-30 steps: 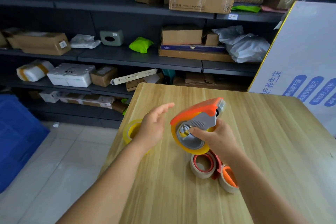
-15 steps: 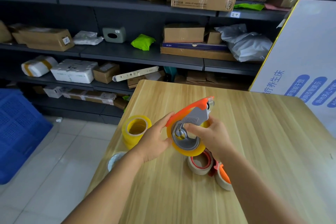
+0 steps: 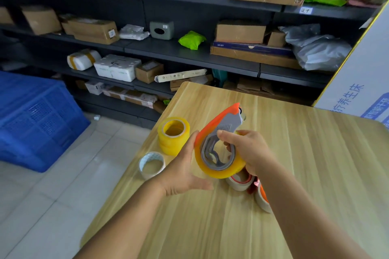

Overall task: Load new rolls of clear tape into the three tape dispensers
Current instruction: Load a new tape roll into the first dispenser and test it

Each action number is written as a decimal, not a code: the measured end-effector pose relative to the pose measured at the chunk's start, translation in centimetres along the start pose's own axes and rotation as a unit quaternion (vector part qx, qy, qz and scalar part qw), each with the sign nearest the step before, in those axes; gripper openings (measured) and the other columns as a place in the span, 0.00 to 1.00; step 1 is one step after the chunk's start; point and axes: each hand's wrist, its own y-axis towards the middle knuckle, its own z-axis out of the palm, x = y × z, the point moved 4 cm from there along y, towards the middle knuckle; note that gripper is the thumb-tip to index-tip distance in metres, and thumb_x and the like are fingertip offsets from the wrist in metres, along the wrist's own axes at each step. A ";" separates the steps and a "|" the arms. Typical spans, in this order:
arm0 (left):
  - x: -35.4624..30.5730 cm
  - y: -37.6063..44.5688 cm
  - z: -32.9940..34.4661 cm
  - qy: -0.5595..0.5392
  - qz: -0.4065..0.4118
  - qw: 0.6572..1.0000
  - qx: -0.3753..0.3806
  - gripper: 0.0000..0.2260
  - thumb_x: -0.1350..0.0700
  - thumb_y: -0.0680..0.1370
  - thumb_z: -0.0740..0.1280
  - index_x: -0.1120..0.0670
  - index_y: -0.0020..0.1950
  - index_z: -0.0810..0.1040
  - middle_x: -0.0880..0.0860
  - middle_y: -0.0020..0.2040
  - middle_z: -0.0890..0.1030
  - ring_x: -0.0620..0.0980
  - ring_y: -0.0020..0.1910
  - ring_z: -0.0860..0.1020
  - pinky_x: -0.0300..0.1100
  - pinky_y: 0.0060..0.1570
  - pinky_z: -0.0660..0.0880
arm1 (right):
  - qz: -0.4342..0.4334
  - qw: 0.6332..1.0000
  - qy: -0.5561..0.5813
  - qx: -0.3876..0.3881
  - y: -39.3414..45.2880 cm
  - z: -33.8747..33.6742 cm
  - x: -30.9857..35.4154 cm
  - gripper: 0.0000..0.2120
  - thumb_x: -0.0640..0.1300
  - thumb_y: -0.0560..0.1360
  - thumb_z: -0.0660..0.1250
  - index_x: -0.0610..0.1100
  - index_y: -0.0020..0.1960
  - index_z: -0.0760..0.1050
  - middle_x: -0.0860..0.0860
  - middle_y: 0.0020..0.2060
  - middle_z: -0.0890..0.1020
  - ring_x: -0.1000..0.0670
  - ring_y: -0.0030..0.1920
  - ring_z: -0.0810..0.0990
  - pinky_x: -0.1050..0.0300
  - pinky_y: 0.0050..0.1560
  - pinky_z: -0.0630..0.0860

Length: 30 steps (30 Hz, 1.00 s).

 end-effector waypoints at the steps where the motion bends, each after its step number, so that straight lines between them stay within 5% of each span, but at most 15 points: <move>1: 0.3 -0.5 0.2 0.005 -0.005 1.000 -0.014 0.55 0.41 0.59 0.79 0.27 0.70 0.41 0.30 0.73 0.54 0.32 0.72 0.55 0.32 0.68 0.59 | 0.016 1.000 0.002 0.008 -0.1 0.4 -0.2 0.21 0.55 0.59 0.80 0.41 0.41 0.82 0.45 0.36 0.83 0.46 0.37 0.80 0.45 0.47 0.79; 5: 1.5 -2.6 0.4 -0.057 -0.011 0.995 -0.076 0.49 0.50 0.61 0.80 0.28 0.70 0.52 0.33 0.68 0.68 0.33 0.66 0.67 0.30 0.60 0.68 | 0.053 0.998 -0.005 0.015 -0.7 2.4 -0.7 0.21 0.55 0.58 0.81 0.40 0.39 0.82 0.43 0.38 0.85 0.44 0.39 0.83 0.45 0.48 0.80; 9: 3.3 -5.5 0.2 -0.145 -0.049 0.983 -0.103 0.43 0.52 0.63 0.79 0.33 0.70 0.60 0.39 0.65 0.74 0.42 0.63 0.74 0.48 0.61 0.73 | 0.094 0.995 0.004 0.037 -1.4 5.0 -1.2 0.27 0.54 0.57 0.82 0.40 0.48 0.80 0.44 0.39 0.85 0.45 0.37 0.85 0.51 0.39 0.81; 13: 5.1 -8.8 0.0 -0.231 -0.065 0.965 -0.105 0.37 0.56 0.63 0.78 0.40 0.68 0.67 0.45 0.63 0.78 0.44 0.61 0.76 0.39 0.53 0.76 | 0.121 0.991 0.008 0.048 -2.9 8.4 -2.3 0.31 0.51 0.59 0.81 0.37 0.55 0.77 0.41 0.45 0.85 0.42 0.43 0.85 0.41 0.48 0.81; 18: 8.2 -13.2 0.6 -0.315 -0.143 0.927 -0.146 0.32 0.52 0.61 0.77 0.46 0.64 0.72 0.44 0.59 0.81 0.40 0.58 0.78 0.31 0.48 0.75 | 0.133 0.991 -0.001 0.034 -5.6 12.5 -4.4 0.28 0.50 0.62 0.80 0.36 0.54 0.76 0.44 0.41 0.83 0.48 0.34 0.83 0.58 0.27 0.77; 22: 9.6 -15.6 1.0 -0.340 -0.177 0.915 -0.124 0.30 0.49 0.64 0.75 0.52 0.65 0.74 0.51 0.60 0.81 0.46 0.60 0.77 0.40 0.58 0.72 | 0.146 0.989 0.016 0.024 -7.9 14.5 -6.3 0.29 0.52 0.62 0.79 0.37 0.55 0.75 0.41 0.46 0.83 0.43 0.44 0.84 0.47 0.39 0.82; 24: 10.1 -16.8 1.2 -0.348 -0.192 0.911 -0.114 0.26 0.49 0.65 0.74 0.51 0.62 0.76 0.49 0.57 0.83 0.44 0.57 0.79 0.38 0.56 0.71 | 0.151 0.988 0.011 0.015 -8.9 15.0 -7.0 0.23 0.52 0.64 0.76 0.39 0.51 0.74 0.41 0.47 0.82 0.42 0.45 0.83 0.43 0.46 0.82; 27: 10.4 -18.3 1.6 -0.361 -0.215 0.903 -0.089 0.23 0.48 0.66 0.73 0.51 0.60 0.78 0.45 0.52 0.84 0.39 0.49 0.79 0.33 0.49 0.71 | 0.164 0.986 0.018 0.000 -10.3 15.5 -8.0 0.11 0.45 0.71 0.70 0.40 0.48 0.72 0.43 0.42 0.79 0.45 0.39 0.79 0.49 0.39 0.80; 30: 10.9 -19.8 1.6 -0.375 -0.241 0.891 -0.089 0.23 0.48 0.66 0.73 0.54 0.59 0.78 0.51 0.52 0.82 0.48 0.54 0.76 0.39 0.55 0.67 | 0.176 0.984 0.034 0.003 -11.5 16.0 -9.1 0.05 0.38 0.72 0.68 0.39 0.44 0.71 0.44 0.37 0.76 0.46 0.36 0.77 0.49 0.39 0.80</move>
